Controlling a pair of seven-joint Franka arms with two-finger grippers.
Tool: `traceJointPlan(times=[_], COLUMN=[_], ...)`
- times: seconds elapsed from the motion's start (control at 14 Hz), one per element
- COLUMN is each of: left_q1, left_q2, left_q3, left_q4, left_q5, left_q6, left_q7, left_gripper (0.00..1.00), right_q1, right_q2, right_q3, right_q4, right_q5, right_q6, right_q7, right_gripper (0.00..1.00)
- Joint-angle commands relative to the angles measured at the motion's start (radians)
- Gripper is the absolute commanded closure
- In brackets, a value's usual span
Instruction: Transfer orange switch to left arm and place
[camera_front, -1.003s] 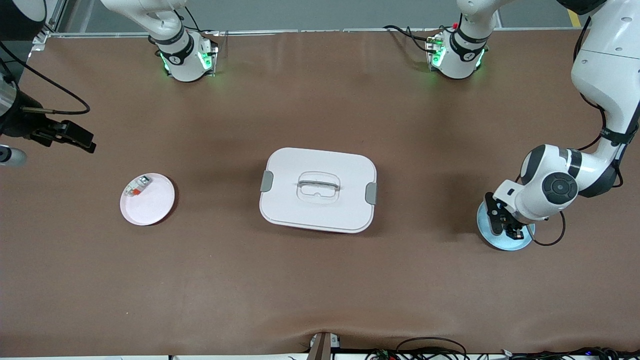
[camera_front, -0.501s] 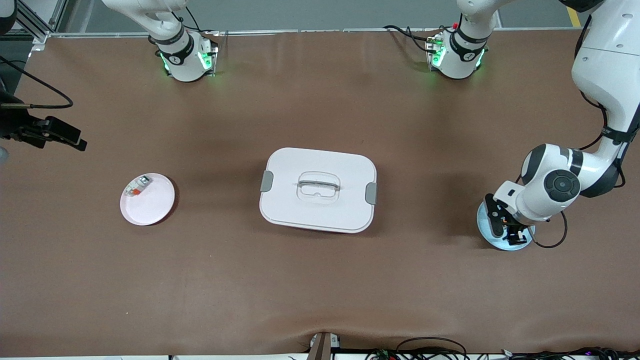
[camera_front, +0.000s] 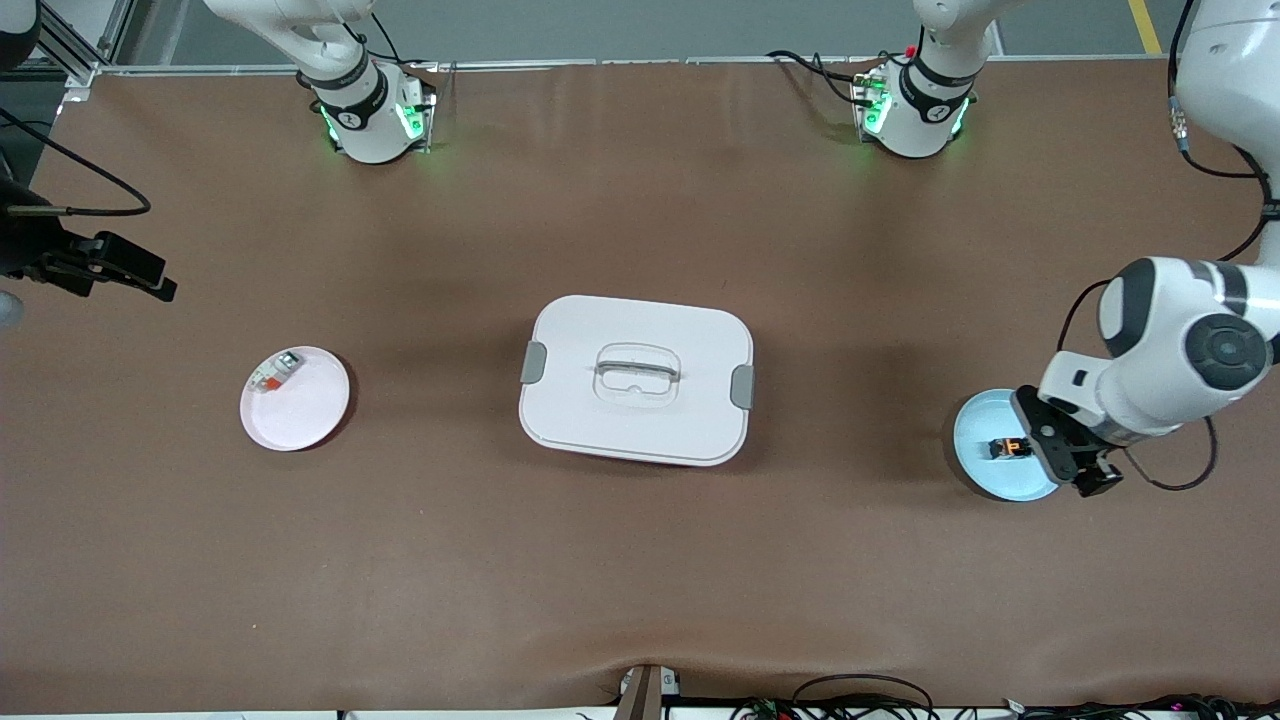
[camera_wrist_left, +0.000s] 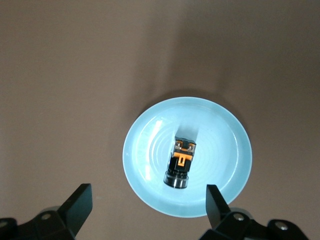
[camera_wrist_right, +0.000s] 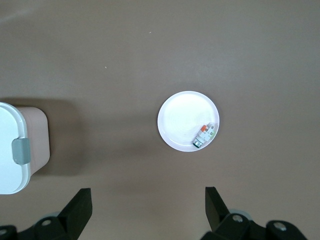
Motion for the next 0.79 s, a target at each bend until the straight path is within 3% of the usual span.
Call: traceJointPlan(times=[0.0, 0.14, 0.36, 0.72], left_q1=[0.033, 0.035, 0.035, 0.030], left_q2=[-0.019, -0.030, -0.061, -0.143], left_q3=[-0.003, -0.003, -0.006, -0.009], left_q4=[0.092, 0.155, 0.194, 0.232], left_q5=[-0.118, -0.135, -0.138, -0.175], left_q6=[-0.118, -0.198, -0.265, -0.367], left_q7=[-0.053, -0.164, -0.348, -0.736], left_gripper=[0.00, 0.00, 0.00, 0.00], right_q1=[-0.003, 0.008, 0.049, 0.053], right_q2=[-0.091, -0.145, -0.139, -0.135], right_q3=[0.004, 0.001, -0.003, -0.005], right_q4=[-0.104, -0.178, -0.170, -0.146], right_q5=[-0.018, -0.021, -0.068, -0.071], right_q6=[0.067, 0.125, 0.118, 0.115], right_q7=[-0.014, -0.011, -0.002, -0.002], right_gripper=[0.00, 0.00, 0.00, 0.00])
